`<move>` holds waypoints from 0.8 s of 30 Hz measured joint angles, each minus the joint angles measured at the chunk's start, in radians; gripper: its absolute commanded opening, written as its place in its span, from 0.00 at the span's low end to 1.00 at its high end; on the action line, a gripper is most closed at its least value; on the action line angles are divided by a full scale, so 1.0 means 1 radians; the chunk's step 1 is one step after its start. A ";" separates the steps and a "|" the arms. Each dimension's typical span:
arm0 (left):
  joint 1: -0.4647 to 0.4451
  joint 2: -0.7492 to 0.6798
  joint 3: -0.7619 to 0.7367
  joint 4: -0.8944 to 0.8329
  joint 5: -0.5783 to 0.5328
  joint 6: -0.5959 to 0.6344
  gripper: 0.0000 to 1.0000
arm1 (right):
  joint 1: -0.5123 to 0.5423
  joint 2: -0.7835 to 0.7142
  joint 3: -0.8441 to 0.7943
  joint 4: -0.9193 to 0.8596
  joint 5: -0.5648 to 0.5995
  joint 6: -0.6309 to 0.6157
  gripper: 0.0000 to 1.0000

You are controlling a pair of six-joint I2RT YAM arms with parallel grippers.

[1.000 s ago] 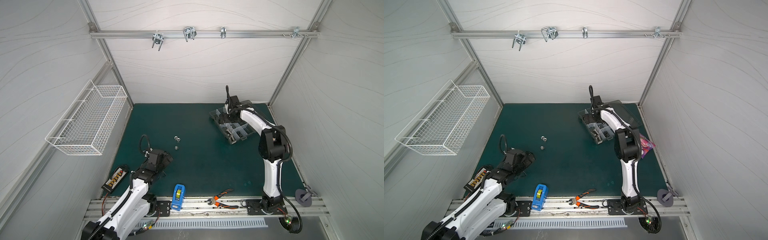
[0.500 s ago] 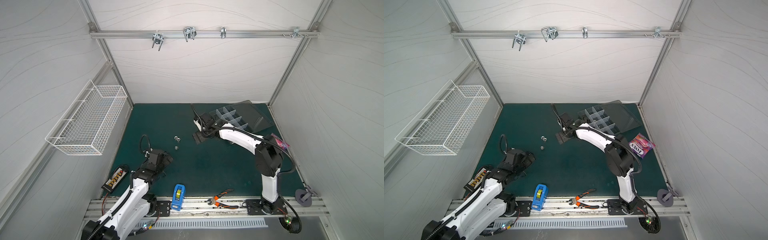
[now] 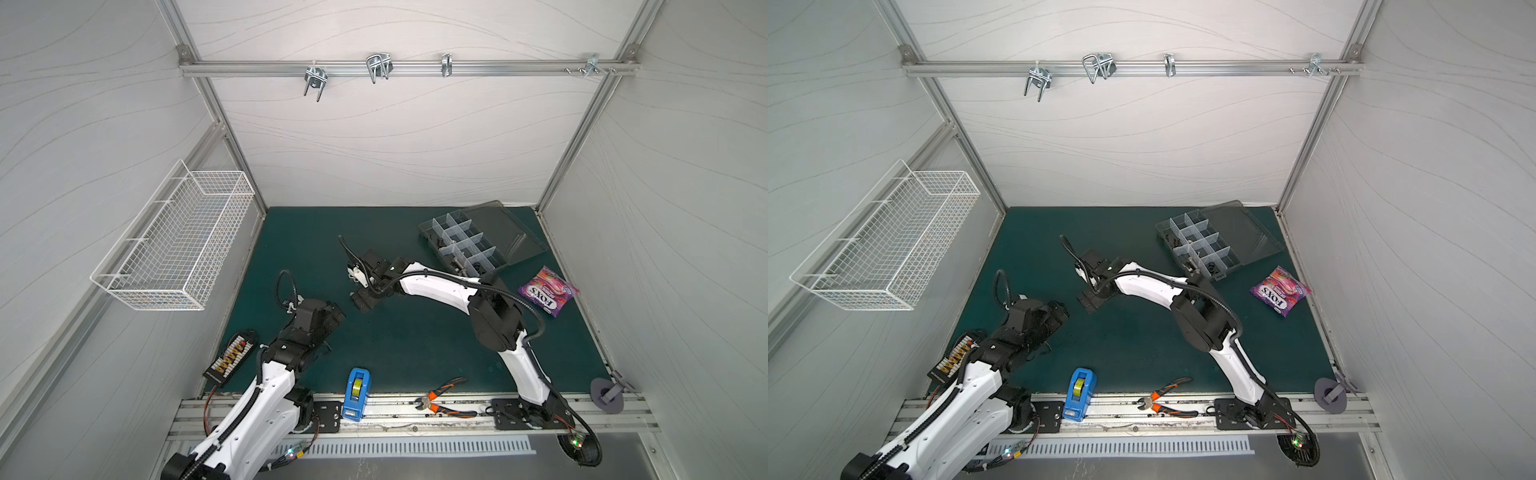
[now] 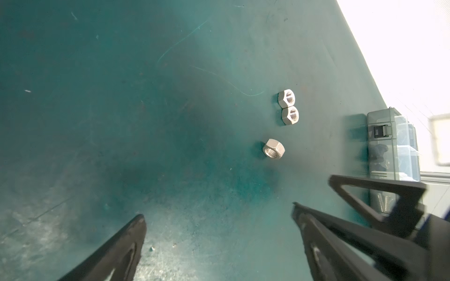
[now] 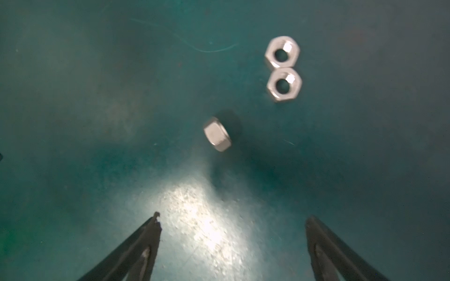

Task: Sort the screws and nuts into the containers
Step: 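Move the open right gripper back over the remaining silver nuts, then lower the right gripper and close it on the single silver nut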

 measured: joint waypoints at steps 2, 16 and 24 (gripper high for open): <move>0.000 0.000 0.000 -0.002 0.000 0.000 0.99 | 0.005 0.026 0.033 -0.006 -0.011 -0.005 0.86; 0.000 0.026 0.000 -0.004 0.002 -0.002 0.99 | 0.010 0.211 0.263 -0.092 -0.026 -0.045 0.71; 0.000 0.032 0.000 -0.003 0.003 -0.002 0.99 | 0.010 0.267 0.342 -0.125 -0.006 -0.085 0.63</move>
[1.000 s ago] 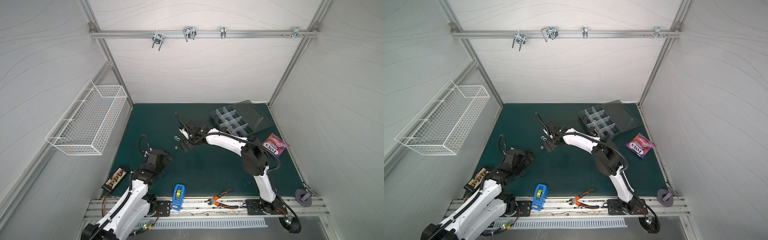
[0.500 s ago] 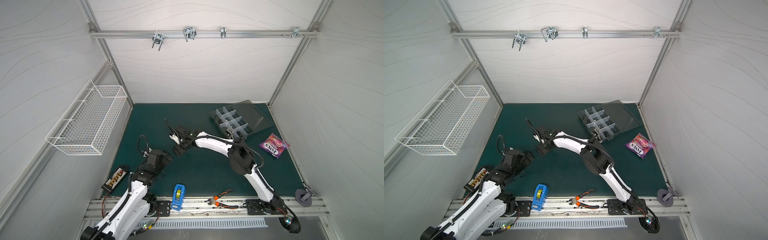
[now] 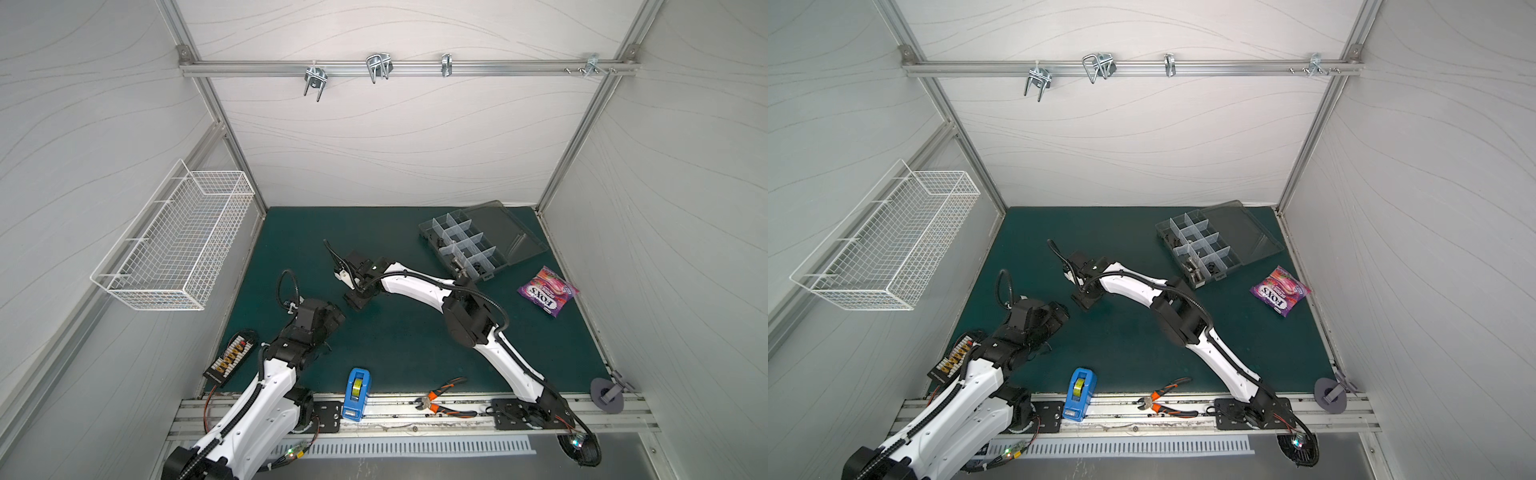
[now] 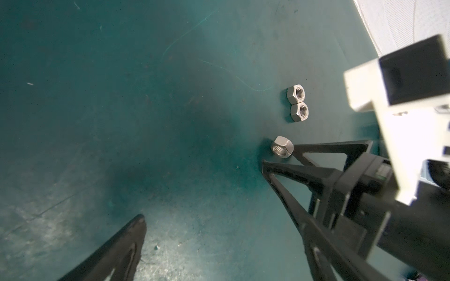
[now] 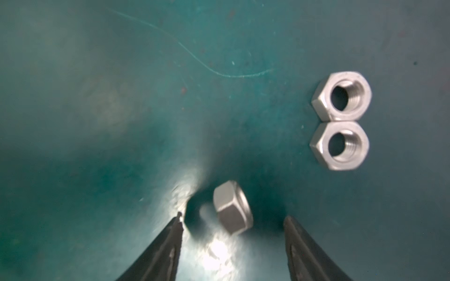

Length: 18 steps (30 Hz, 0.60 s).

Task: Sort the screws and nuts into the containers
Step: 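Lower the right gripper and close it on the single silver nut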

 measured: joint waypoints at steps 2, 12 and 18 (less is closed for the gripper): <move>0.000 0.004 0.000 0.000 0.002 0.000 0.99 | 0.000 0.016 0.024 -0.005 0.006 -0.009 0.61; 0.000 0.010 0.000 0.000 0.010 0.000 0.99 | 0.000 0.077 0.124 -0.027 0.029 -0.063 0.41; 0.000 0.014 0.000 0.006 0.014 0.000 0.99 | 0.000 0.078 0.124 -0.028 0.024 -0.080 0.26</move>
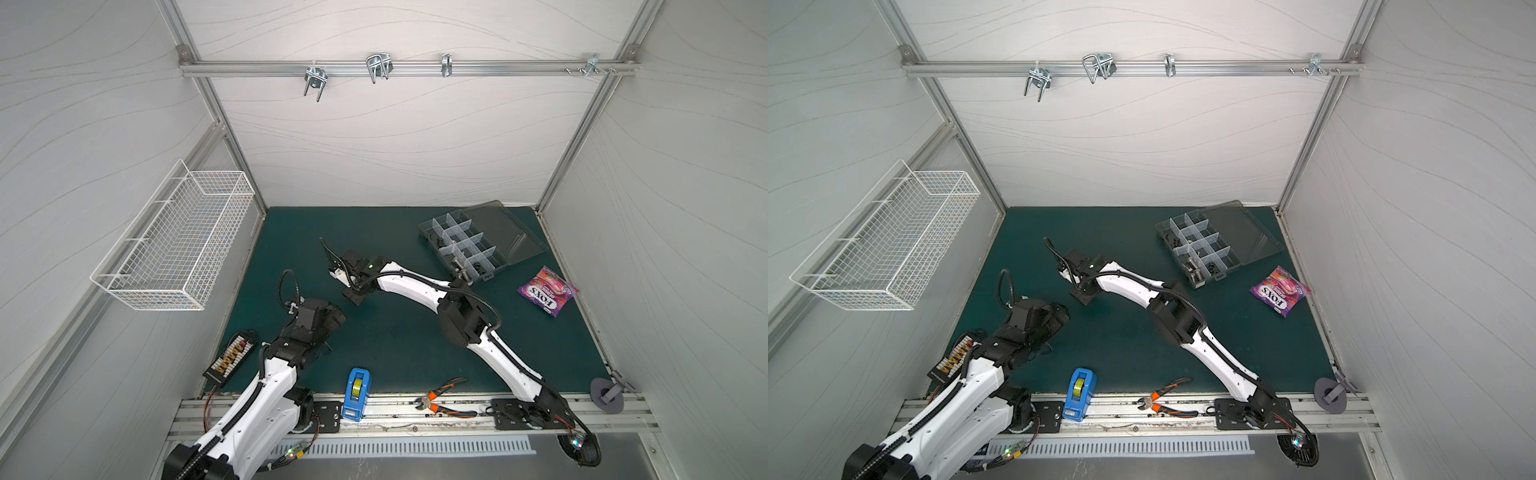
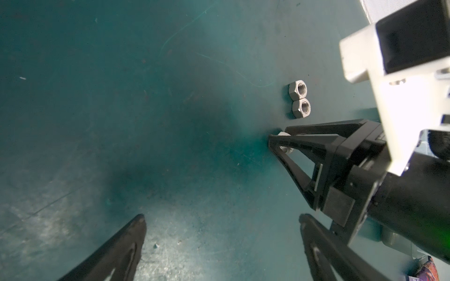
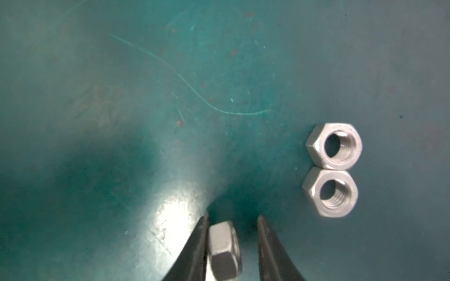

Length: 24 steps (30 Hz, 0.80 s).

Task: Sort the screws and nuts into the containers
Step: 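Lower the right gripper and close it on the single silver nut, then lift the nut with the right gripper and carry it to the organizer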

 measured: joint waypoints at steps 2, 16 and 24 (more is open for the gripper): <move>0.000 0.001 0.000 0.002 0.001 0.000 0.99 | 0.000 0.000 0.000 0.000 -0.001 -0.001 0.22; 0.000 0.016 0.000 0.002 0.007 0.000 0.99 | 0.000 -0.010 -0.026 0.018 -0.023 0.013 0.00; 0.000 0.039 0.000 0.003 0.008 0.003 0.99 | -0.002 -0.044 -0.096 0.067 -0.028 0.041 0.00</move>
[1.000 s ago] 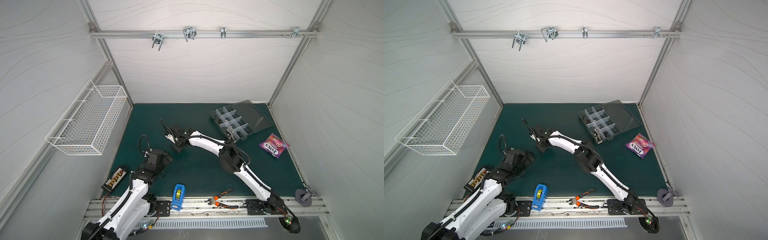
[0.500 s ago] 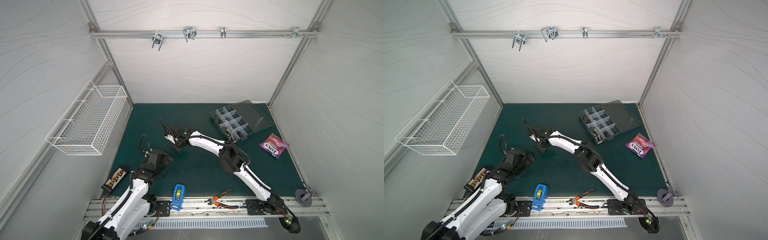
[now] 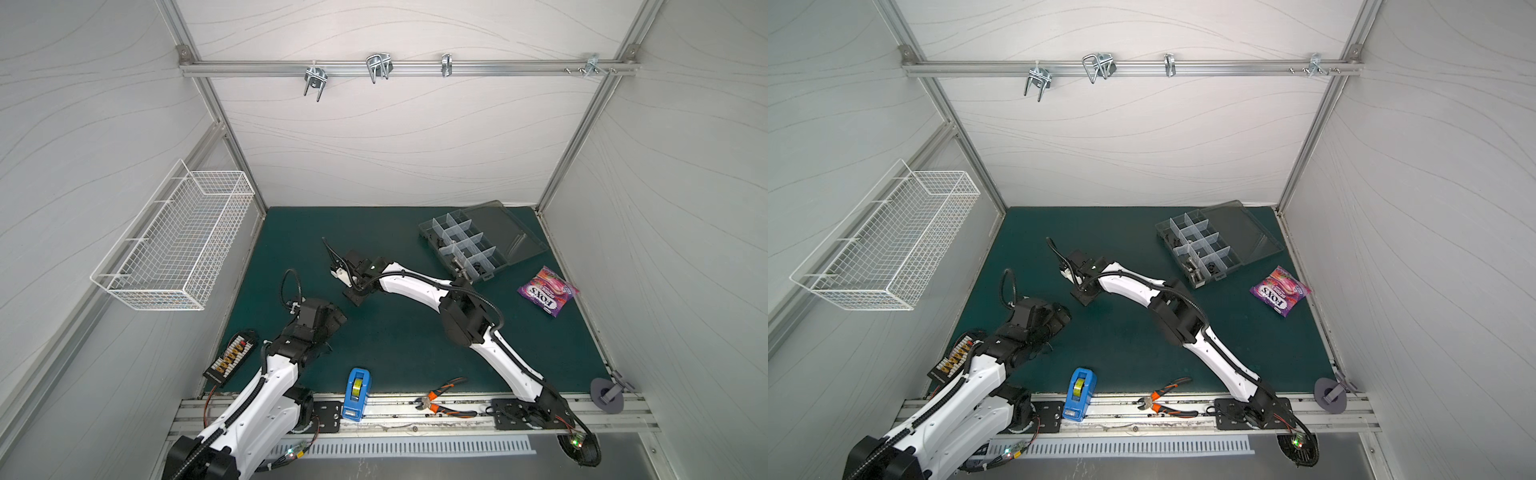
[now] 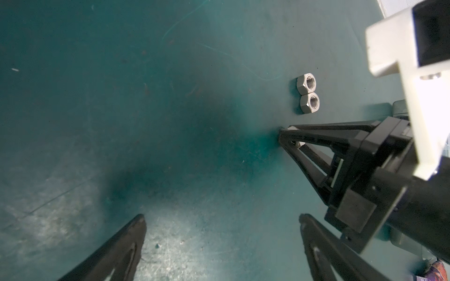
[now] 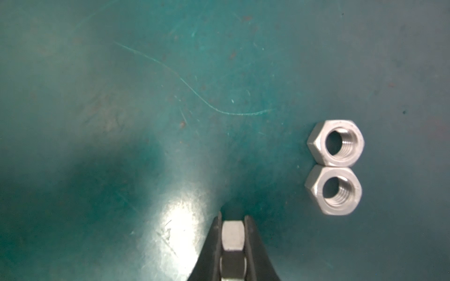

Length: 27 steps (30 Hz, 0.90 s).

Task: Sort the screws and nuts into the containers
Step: 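Lift the nut with the right gripper and carry it to the organizer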

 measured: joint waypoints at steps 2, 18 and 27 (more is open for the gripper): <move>0.000 0.006 0.000 0.002 0.001 0.001 0.99 | 0.000 -0.005 -0.006 0.003 -0.002 0.004 0.00; 0.000 0.005 0.000 0.005 -0.002 0.001 0.99 | -0.111 -0.241 -0.202 -0.018 -0.010 0.025 0.00; 0.000 -0.008 0.002 0.005 -0.002 0.003 0.99 | -0.305 -0.382 -0.230 0.019 0.005 0.032 0.00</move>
